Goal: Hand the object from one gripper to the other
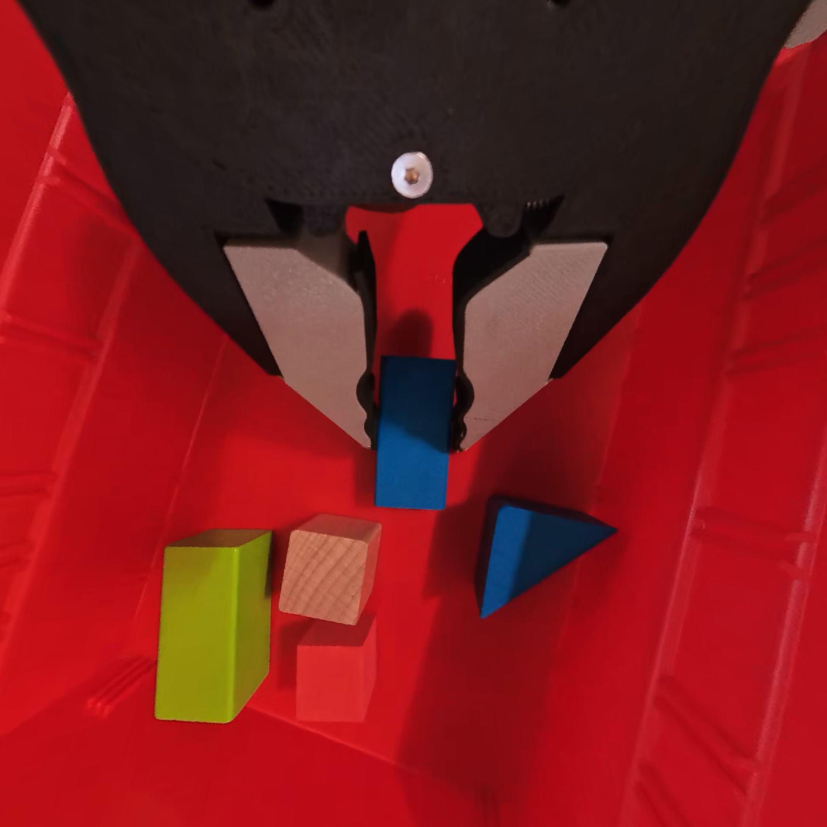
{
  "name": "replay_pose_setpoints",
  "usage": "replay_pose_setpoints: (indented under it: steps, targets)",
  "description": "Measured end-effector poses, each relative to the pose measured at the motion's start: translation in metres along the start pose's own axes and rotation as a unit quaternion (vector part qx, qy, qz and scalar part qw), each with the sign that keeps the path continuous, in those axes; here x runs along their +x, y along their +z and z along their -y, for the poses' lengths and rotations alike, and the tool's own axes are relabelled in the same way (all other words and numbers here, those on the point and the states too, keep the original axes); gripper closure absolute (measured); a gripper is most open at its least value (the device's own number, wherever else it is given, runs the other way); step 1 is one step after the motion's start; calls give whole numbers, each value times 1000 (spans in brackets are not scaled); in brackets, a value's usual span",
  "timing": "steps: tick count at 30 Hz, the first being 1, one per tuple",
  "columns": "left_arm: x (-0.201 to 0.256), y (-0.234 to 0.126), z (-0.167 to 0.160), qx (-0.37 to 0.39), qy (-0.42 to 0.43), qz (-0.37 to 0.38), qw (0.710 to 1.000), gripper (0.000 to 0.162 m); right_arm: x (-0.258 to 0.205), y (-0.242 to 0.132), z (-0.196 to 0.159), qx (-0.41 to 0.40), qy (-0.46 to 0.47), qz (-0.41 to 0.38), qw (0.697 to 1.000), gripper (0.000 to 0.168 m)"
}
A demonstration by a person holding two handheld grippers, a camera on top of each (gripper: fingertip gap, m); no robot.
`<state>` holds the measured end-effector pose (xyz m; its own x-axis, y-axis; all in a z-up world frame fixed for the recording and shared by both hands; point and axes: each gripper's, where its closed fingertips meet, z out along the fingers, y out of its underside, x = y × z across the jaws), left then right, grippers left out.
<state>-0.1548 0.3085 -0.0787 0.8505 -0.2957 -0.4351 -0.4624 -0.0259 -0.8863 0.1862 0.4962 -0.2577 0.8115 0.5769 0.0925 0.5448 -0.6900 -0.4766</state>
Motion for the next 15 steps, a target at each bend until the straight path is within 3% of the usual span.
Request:
replay_pose_setpoints:
  steps: [9,15]
  targets:
    - [0,4,-7,-15,-11,-3,1000,101,0,0,0,0,-2,-2,1000,137]
    - [-8,7,-17,-34,-15,11,999,100,5,-5,1,4,10,-26,1000,108]
